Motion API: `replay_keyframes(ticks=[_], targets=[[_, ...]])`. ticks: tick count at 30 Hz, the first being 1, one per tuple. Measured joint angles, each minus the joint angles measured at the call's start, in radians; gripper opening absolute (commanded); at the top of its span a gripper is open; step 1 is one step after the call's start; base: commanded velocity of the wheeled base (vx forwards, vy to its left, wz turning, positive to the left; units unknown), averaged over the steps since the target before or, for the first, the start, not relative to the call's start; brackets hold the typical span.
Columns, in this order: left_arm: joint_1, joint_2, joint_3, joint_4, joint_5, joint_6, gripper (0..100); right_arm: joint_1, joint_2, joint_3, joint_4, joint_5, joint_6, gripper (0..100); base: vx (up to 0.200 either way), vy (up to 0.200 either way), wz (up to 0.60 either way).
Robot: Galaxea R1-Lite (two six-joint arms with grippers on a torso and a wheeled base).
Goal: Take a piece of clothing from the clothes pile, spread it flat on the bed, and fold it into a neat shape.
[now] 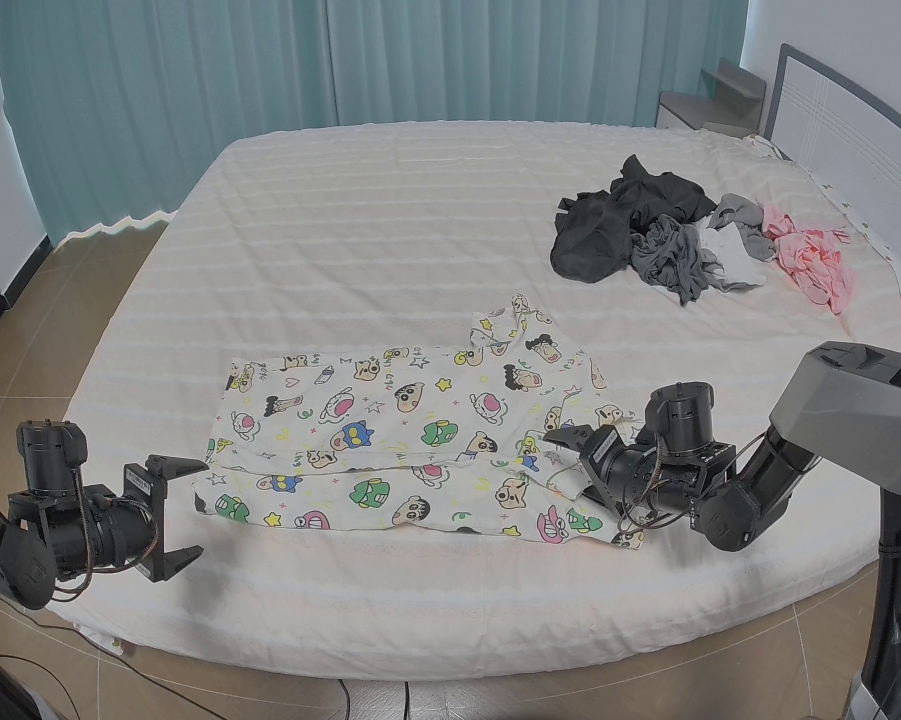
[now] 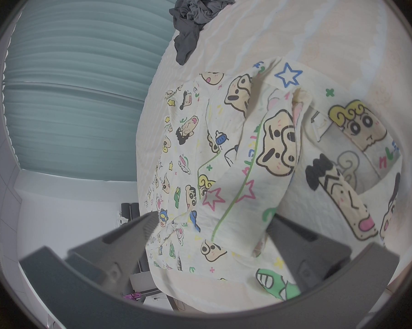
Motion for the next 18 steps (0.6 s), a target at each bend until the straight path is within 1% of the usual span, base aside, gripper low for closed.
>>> replay_keyframes(ticks=[6, 12, 15, 18], targets=[[0.005, 0.002, -0.005, 0.0, 0.001, 0.0, 100, -0.002, 0.009, -0.008, 0.001, 0.0, -0.001, 0, 0.0, 0.0, 0.0], [0.031, 0.002, -0.017, 0.0, 0.0, -0.001, 100, -0.002, 0.007, -0.005, 0.016, -0.002, -0.002, 0, 0.0, 0.0, 0.0], [0.038, 0.002, -0.021, 0.0, -0.001, -0.002, 100, -0.002, -0.004, 0.006, 0.01, -0.014, -0.013, 0, 0.0, 0.0, 0.0], [0.04, 0.001, -0.021, 0.0, -0.001, -0.002, 100, 0.0, -0.027, 0.025, -0.01, -0.043, -0.049, 0, 0.0, 0.0, 0.0]])
